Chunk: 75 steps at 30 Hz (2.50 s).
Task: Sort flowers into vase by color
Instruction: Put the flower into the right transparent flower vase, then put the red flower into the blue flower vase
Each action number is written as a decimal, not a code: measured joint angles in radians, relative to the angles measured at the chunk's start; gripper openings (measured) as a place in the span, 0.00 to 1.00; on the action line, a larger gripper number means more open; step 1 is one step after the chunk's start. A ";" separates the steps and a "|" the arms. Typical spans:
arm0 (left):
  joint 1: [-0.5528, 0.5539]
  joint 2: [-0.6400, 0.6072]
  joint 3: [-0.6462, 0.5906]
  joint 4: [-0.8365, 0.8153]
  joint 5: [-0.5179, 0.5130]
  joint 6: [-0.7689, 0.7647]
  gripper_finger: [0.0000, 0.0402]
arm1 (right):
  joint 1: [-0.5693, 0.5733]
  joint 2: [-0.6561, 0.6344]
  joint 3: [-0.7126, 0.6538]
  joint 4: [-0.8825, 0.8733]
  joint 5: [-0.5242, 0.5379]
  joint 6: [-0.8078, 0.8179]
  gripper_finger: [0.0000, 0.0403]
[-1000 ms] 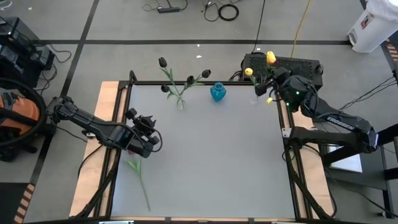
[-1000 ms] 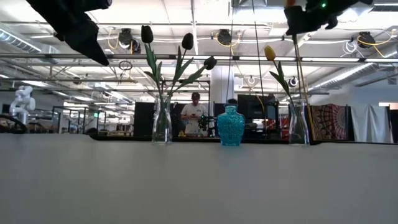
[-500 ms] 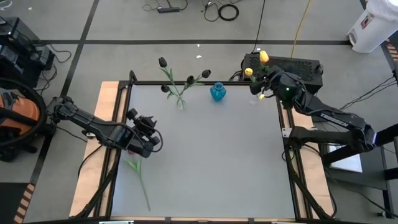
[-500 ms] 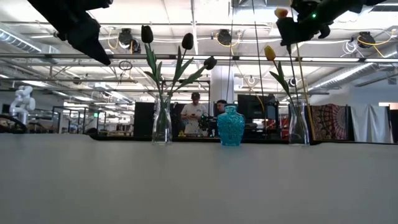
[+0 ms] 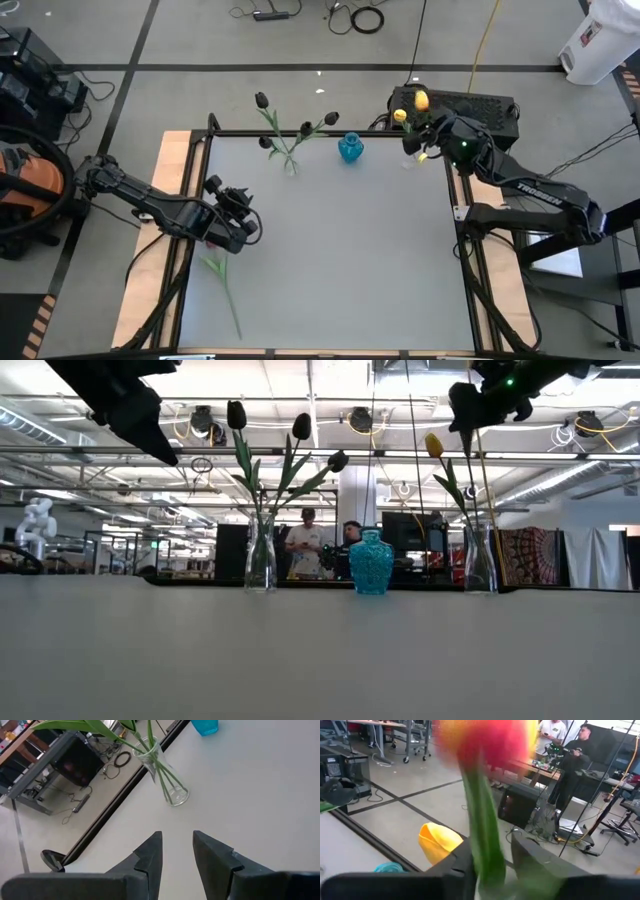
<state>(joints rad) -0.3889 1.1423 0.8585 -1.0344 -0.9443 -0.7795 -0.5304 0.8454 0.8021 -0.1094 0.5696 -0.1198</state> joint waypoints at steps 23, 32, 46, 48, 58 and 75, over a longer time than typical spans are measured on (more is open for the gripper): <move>0.000 0.000 0.000 0.006 0.000 0.000 0.29 | 0.076 -0.195 0.000 -0.136 0.000 0.050 0.56; 0.000 0.000 0.000 0.006 0.022 0.000 0.29 | 0.113 -0.280 0.000 -0.153 -0.172 0.077 0.56; 0.000 0.000 0.000 0.005 0.316 0.106 0.29 | 0.203 -0.272 0.000 -0.181 -0.629 0.223 0.56; 0.000 0.000 0.000 0.005 0.398 0.070 0.29 | 0.226 -0.260 0.000 -0.186 -0.629 0.224 0.56; 0.000 0.000 0.000 0.005 0.665 -0.401 0.29 | 0.315 -0.166 0.000 -0.212 -0.628 0.221 0.56; -0.220 0.067 0.000 0.077 0.919 -1.247 0.29 | 0.428 -0.062 0.000 -0.210 -0.627 0.111 0.56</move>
<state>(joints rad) -0.6090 1.2090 0.8585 -0.9574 -0.0251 -2.0268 -0.1021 0.7834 0.8024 -0.3193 -0.0578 -0.0083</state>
